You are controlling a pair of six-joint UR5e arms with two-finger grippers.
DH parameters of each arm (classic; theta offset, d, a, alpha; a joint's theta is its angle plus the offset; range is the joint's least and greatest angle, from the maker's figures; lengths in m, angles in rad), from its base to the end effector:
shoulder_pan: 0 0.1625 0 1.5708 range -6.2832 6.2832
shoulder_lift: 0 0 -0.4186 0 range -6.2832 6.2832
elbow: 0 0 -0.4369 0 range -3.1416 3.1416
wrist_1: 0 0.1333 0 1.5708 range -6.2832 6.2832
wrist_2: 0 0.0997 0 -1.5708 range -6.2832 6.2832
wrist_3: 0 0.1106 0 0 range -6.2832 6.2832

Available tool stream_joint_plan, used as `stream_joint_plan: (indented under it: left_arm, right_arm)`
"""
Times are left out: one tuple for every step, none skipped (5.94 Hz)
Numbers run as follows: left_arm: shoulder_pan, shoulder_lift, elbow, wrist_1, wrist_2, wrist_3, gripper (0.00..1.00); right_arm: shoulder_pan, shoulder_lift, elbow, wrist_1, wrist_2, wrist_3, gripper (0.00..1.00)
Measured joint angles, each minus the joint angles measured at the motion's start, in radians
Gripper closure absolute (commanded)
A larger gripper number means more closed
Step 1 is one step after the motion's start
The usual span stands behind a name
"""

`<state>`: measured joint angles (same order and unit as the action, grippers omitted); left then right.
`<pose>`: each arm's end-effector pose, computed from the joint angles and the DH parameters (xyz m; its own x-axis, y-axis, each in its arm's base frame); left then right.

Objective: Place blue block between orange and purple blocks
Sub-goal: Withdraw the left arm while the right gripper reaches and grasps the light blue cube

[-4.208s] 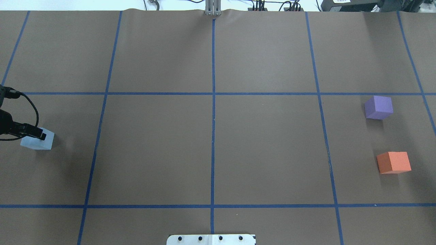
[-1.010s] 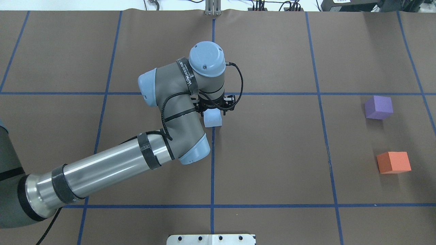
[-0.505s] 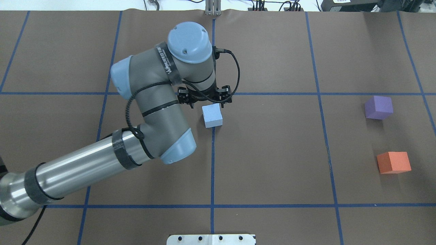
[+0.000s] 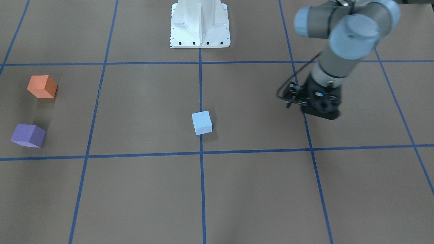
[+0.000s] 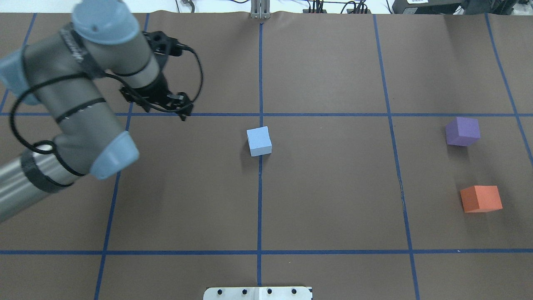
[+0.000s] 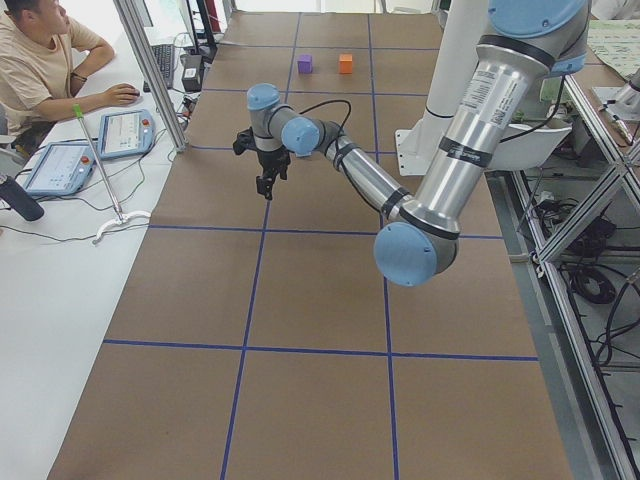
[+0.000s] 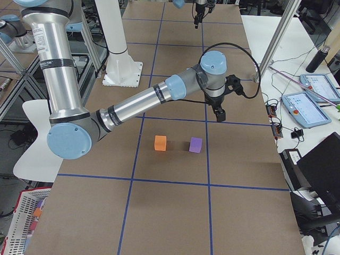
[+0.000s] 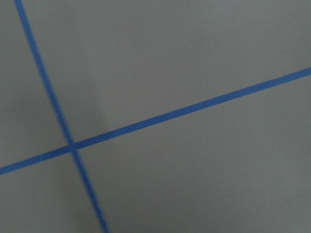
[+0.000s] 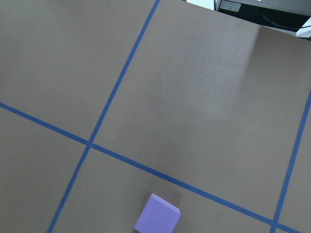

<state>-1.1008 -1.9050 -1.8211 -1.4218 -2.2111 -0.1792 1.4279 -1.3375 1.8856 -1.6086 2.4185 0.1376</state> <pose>0.2251 -0.5917 0.3552 0.6644 0.4344 -0.6082 -0.2969 0.9002 0.3186 -0.0345 -0.5936 0.3573 0.6142 -0.3339 0.7151 0.0404 0.9182 0.3941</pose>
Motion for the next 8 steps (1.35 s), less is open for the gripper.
stream_joint_plan:
  left_arm:
    - [-0.149,0.083,0.029,-0.002,-0.015,0.212,0.00]
    - [-0.277,0.130,0.077,-0.002,-0.017,0.336,0.00]
    - [-0.390,0.159,0.111,0.002,-0.018,0.392,0.00]
    - [-0.463,0.190,0.132,0.005,-0.021,0.463,0.00]
    - [-0.502,0.221,0.159,0.003,-0.022,0.546,0.00]
    - [-0.529,0.247,0.182,-0.003,-0.023,0.595,0.00]
    - [-0.546,0.266,0.190,-0.004,-0.023,0.616,0.00]
    - [-0.552,0.291,0.190,-0.006,-0.023,0.617,0.00]
  right_arm:
    - [-0.093,0.080,0.013,0.001,-0.042,0.159,0.00]
    - [-0.198,0.127,0.039,0.004,-0.132,0.262,0.00]
    - [-0.292,0.138,0.058,0.052,-0.213,0.309,0.00]
    - [-0.336,0.123,0.062,0.128,-0.241,0.335,0.01]
    - [-0.366,0.112,0.069,0.179,-0.257,0.371,0.01]
    - [-0.410,0.105,0.066,0.239,-0.277,0.408,0.01]
    - [-0.464,0.090,0.047,0.345,-0.292,0.462,0.01]
    - [-0.543,0.089,0.027,0.434,-0.301,0.570,0.01]
